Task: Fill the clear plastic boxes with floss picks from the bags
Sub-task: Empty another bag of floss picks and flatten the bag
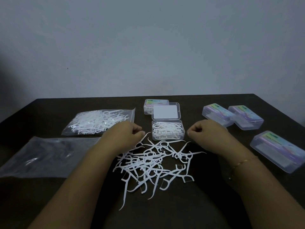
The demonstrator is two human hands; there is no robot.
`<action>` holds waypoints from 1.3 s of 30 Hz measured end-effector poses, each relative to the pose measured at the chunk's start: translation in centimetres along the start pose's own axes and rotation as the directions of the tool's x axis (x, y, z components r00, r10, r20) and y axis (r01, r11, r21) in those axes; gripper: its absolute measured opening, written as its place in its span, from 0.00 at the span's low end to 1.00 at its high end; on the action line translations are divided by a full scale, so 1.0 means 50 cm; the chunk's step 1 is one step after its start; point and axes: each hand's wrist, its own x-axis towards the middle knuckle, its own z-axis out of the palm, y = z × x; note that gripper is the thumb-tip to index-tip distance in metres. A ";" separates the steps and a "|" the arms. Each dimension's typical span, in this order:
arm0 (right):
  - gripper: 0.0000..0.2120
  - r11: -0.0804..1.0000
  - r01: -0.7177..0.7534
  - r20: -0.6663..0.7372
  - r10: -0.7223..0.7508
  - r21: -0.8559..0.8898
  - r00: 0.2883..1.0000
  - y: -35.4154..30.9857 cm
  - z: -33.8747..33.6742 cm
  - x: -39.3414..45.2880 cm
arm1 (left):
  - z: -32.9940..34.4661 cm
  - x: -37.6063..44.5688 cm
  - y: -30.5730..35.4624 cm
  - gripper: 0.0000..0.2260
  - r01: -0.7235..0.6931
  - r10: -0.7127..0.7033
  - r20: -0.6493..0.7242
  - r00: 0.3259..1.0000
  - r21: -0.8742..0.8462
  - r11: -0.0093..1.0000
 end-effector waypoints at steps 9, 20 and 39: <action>0.17 0.990 0.059 0.311 -0.018 -0.125 0.950 0.018 -0.013 -0.017 | 0.007 0.005 -0.002 0.09 -0.045 0.040 0.121 0.992 0.039 0.998; 0.06 0.977 0.166 0.290 -0.122 -0.135 0.949 -0.006 -0.008 -0.031 | -0.006 -0.014 0.006 0.11 -0.010 0.021 0.141 0.990 -0.080 0.997; 0.03 0.950 0.174 0.332 -0.257 0.261 0.907 -0.016 -0.029 -0.047 | -0.008 -0.011 -0.001 0.10 -0.010 0.022 0.115 0.993 -0.102 0.995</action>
